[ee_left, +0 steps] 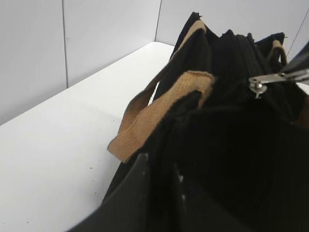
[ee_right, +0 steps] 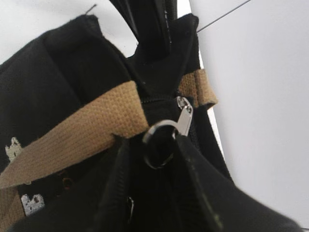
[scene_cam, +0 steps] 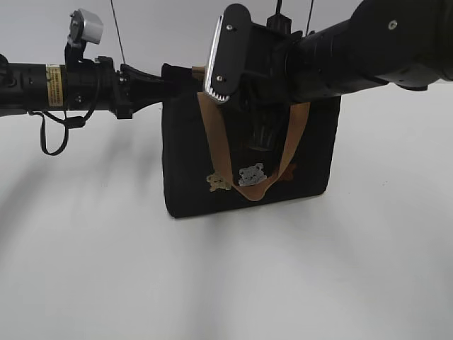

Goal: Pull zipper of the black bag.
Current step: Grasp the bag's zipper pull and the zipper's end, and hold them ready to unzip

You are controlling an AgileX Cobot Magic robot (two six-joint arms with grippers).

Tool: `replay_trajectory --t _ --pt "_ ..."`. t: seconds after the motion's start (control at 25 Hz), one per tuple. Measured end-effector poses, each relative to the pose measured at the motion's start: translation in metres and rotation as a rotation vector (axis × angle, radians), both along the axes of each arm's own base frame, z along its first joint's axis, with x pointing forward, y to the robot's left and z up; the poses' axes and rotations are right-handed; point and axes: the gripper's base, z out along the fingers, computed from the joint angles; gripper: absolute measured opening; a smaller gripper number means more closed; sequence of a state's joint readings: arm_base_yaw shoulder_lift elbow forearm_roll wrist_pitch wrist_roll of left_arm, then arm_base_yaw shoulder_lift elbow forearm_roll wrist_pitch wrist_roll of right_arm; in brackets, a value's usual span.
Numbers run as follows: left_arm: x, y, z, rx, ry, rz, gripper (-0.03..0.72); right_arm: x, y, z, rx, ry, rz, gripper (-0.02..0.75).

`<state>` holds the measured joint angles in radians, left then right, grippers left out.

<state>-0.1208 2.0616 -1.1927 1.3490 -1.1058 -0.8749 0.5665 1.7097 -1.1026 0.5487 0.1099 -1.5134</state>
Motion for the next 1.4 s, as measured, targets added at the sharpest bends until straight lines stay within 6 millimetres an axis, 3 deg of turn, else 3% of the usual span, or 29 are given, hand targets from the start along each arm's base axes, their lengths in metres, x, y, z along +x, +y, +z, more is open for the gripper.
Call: replay_trajectory --t 0.64,0.96,1.4 --pt "0.0 0.0 0.0 0.0 0.0 0.0 0.048 0.005 0.0 -0.002 -0.001 -0.034 -0.018 0.233" --pt "0.0 0.0 0.0 0.0 0.0 0.0 0.048 0.005 0.0 -0.002 0.011 -0.032 -0.03 0.008" --pt "0.0 0.0 0.001 -0.006 -0.001 -0.002 0.048 0.001 -0.002 0.009 0.105 0.016 -0.089 -0.015"
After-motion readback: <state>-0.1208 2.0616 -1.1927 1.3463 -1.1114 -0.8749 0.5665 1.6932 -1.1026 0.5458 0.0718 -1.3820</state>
